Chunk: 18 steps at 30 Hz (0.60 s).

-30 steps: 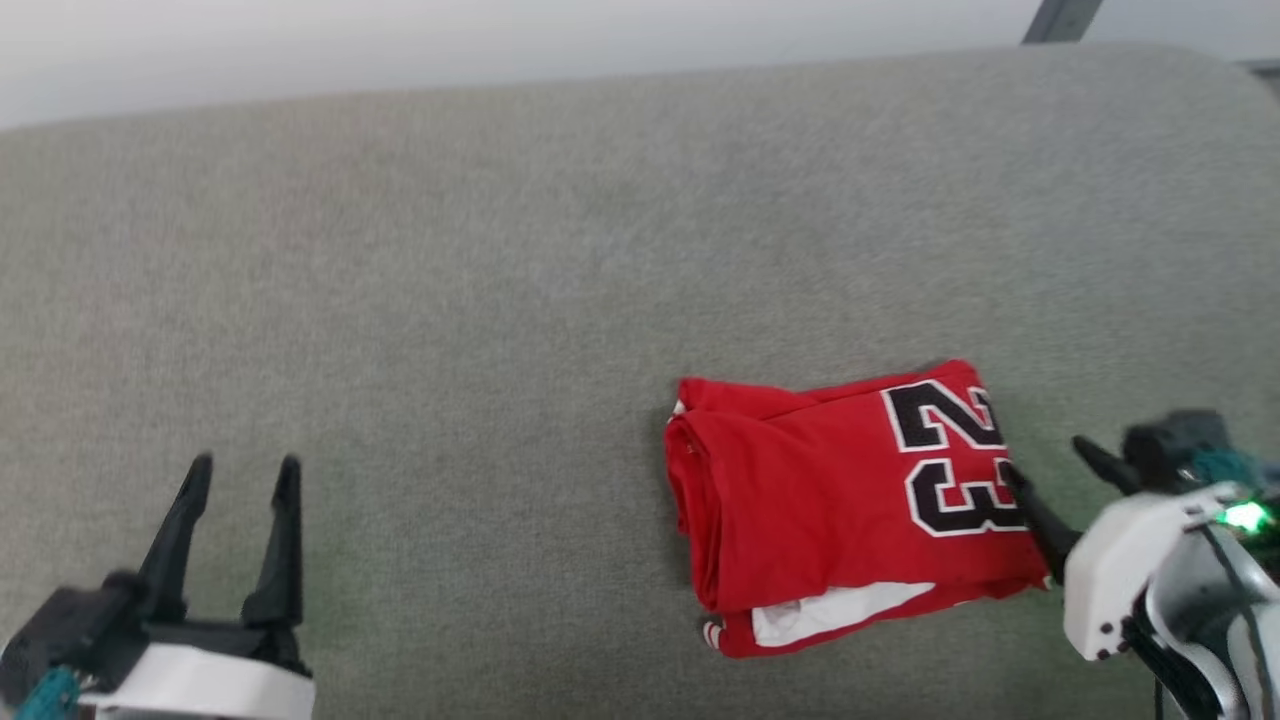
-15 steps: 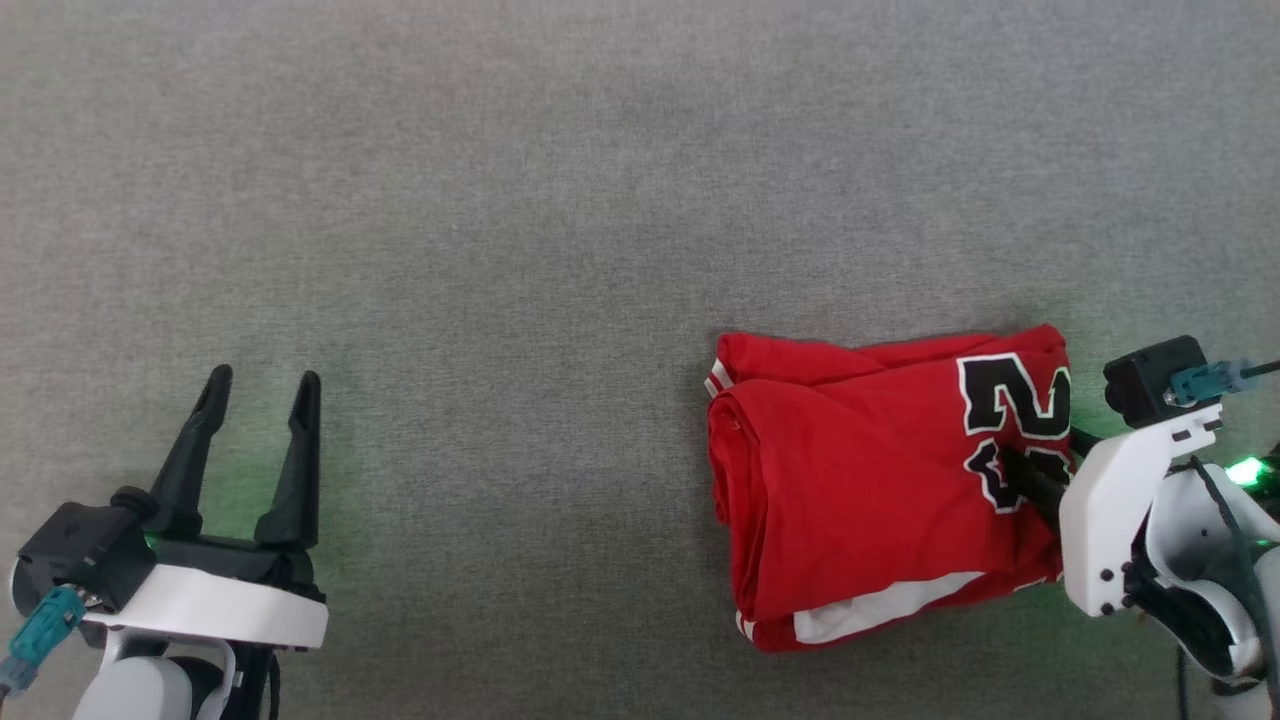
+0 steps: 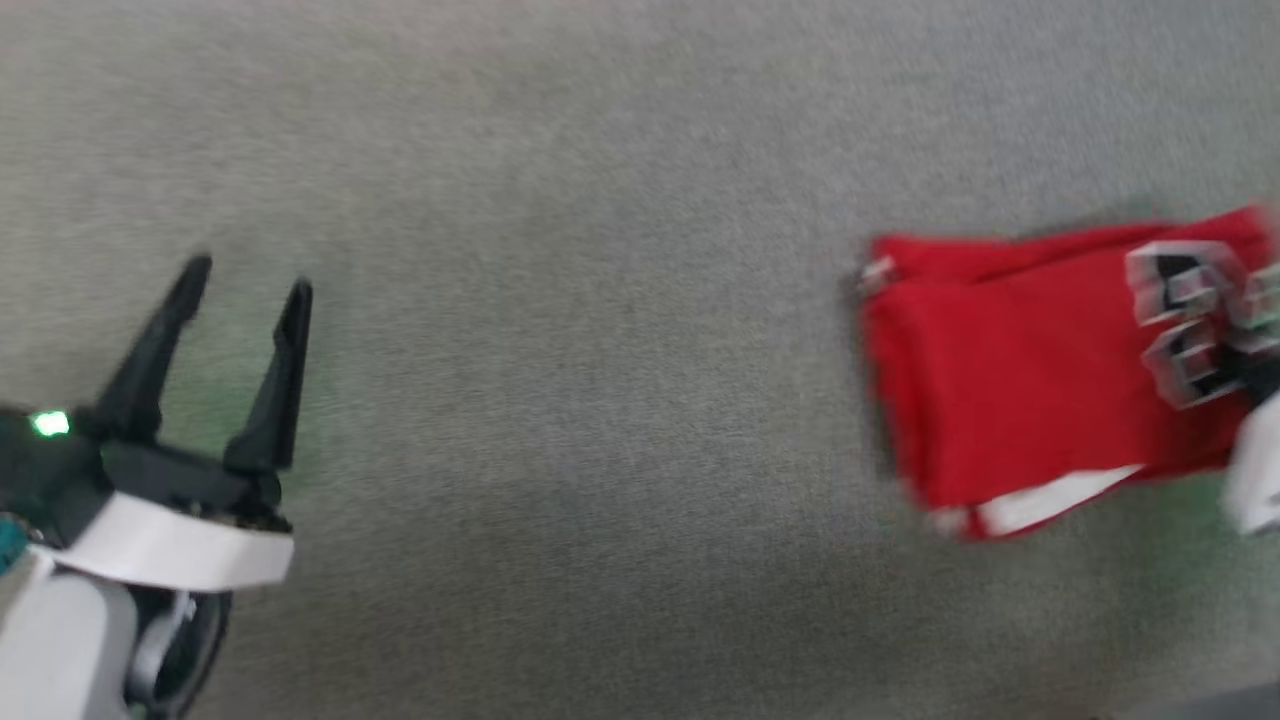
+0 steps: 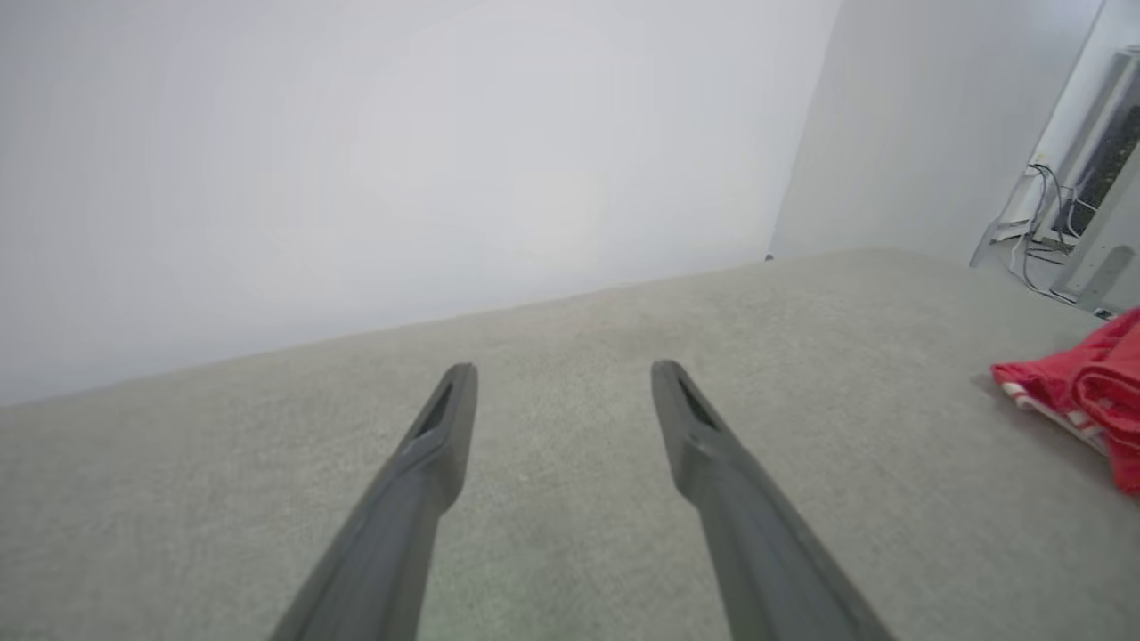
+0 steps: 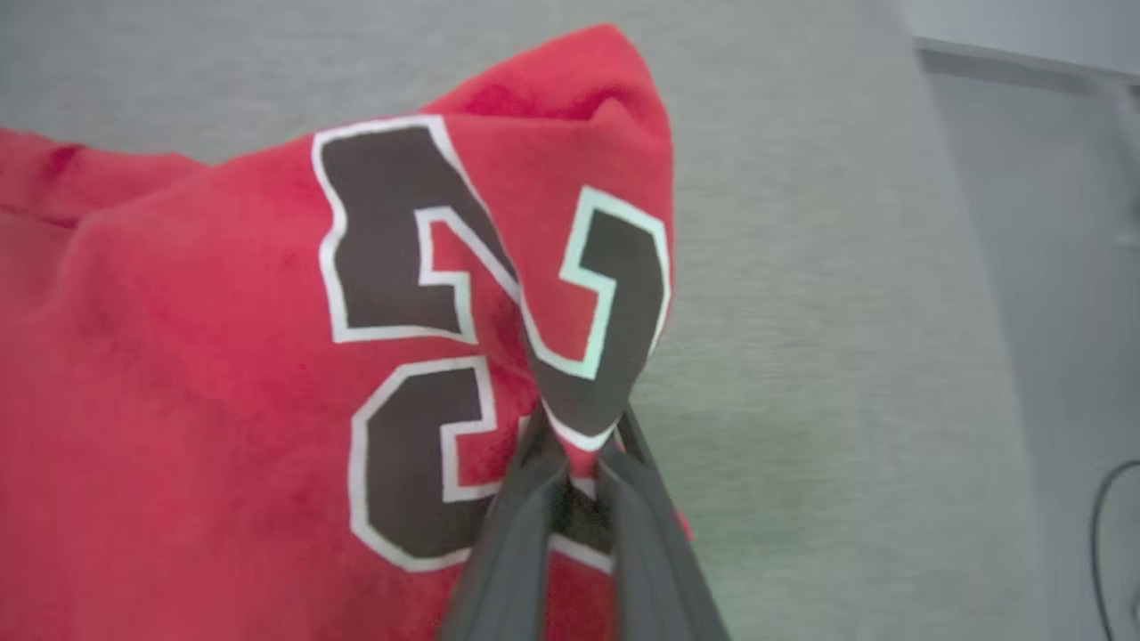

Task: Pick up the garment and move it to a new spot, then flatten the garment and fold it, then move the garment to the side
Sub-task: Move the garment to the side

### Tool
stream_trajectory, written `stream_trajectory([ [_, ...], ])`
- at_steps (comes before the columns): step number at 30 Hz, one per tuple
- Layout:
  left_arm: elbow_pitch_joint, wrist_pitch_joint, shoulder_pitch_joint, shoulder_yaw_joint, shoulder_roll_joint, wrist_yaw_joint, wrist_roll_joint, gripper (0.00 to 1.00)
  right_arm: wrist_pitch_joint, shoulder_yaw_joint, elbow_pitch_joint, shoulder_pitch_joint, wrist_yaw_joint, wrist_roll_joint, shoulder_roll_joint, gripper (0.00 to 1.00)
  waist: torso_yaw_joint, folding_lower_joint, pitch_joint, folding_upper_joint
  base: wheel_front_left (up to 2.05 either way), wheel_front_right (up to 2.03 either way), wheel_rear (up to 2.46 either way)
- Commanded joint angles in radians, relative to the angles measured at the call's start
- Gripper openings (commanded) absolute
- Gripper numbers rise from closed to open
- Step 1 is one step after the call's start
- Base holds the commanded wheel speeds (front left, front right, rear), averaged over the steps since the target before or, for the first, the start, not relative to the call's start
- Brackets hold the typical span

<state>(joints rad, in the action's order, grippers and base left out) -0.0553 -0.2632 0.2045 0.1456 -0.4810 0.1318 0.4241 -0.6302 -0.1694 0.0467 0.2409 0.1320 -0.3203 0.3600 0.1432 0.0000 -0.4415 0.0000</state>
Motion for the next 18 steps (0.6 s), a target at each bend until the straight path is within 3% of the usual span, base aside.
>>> stream_trajectory([
  [1, -0.019, -0.002, 0.04, 0.013, -0.026, -0.003, 0.009, 1.0, 0.026, -0.048, -0.012, 0.021, -0.003, 0.021, 0.004, 0.0, 0.041, 0.0, -0.054, 0.0, 0.0, 0.0, 0.0],
  [10, -0.102, -0.001, 0.225, 0.126, -0.162, -0.003, 0.019, 1.0, 0.171, -0.297, -0.125, 0.134, -0.003, 0.112, -0.021, 0.0, 0.078, 0.0, -0.187, 0.0, 0.0, 0.0, 0.0],
  [18, -0.13, -0.001, 0.346, 0.175, -0.214, -0.003, 0.021, 1.0, 0.306, -0.437, -0.269, 0.302, -0.003, 0.231, -0.039, 0.0, 0.081, 0.0, -0.257, 0.0, 0.0, 0.0, 0.0],
])
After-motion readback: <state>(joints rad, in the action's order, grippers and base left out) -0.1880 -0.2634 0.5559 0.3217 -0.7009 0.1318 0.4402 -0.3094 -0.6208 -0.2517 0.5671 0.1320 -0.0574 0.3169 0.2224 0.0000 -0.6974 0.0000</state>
